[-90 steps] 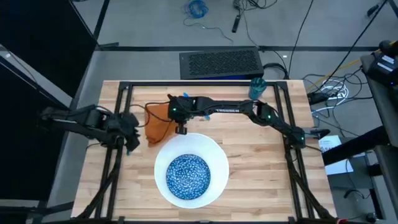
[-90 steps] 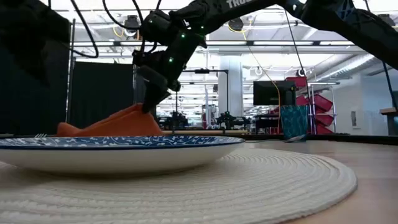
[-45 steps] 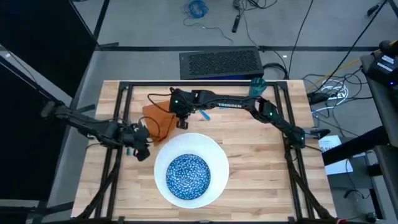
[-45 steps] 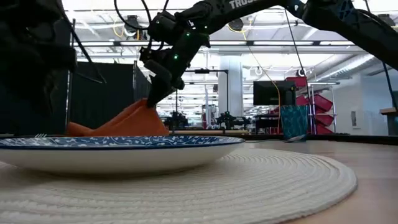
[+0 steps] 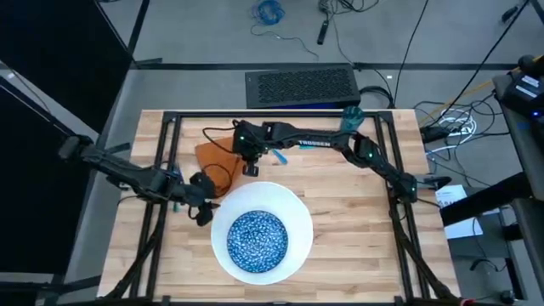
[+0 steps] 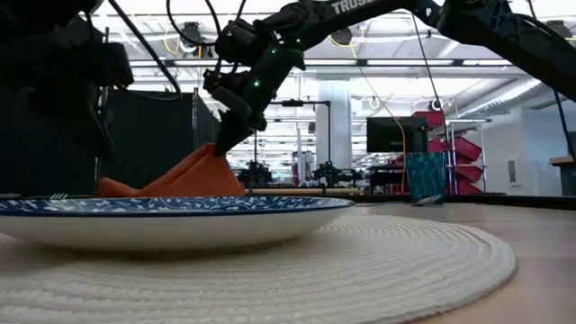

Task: Set table place
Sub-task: Fold the orange table napkin

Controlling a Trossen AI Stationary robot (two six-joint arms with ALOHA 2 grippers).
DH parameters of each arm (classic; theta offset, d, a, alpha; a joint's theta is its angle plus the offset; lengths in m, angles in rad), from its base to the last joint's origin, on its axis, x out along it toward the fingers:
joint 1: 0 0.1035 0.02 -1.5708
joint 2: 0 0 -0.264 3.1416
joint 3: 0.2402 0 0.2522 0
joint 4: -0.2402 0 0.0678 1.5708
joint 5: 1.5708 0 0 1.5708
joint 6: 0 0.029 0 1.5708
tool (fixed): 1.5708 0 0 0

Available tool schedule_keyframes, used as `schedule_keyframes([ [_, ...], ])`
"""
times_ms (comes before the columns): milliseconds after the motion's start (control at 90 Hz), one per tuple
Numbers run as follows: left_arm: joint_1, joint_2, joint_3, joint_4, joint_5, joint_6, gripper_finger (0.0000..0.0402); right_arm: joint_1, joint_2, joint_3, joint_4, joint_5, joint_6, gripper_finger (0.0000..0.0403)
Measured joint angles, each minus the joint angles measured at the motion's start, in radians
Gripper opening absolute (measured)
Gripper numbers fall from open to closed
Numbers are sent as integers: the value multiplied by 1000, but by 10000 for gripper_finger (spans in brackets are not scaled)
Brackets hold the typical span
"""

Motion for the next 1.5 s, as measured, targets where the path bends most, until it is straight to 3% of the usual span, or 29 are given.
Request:
schedule_keyframes([
  [133, 0, 61, 0, -5, -57, -22, 214, -5, -4, 0, -12, -20, 8, 0],
  [433, 1, 234, 0, -3, -58, -35, 244, -5, -5, 0, -13, -37, 10, 0],
  [678, 1, 236, 8, 2, -60, -71, 245, -10, -5, 0, -13, -49, 9, 0],
  [844, 2, 236, 13, 8, -137, -90, 245, -13, -5, 0, -14, -49, 16, 0],
  [1022, 1, 236, 14, 49, -110, -254, 245, -13, -5, 0, -23, -49, 16, 0],
  [1156, 9, 236, 15, 89, -69, -239, 245, -15, -5, 0, -28, -49, 12, 0],
  [1500, 20, 236, 119, -185, -156, -182, 244, -28, -5, 0, -13, -87, 13, 0],
])
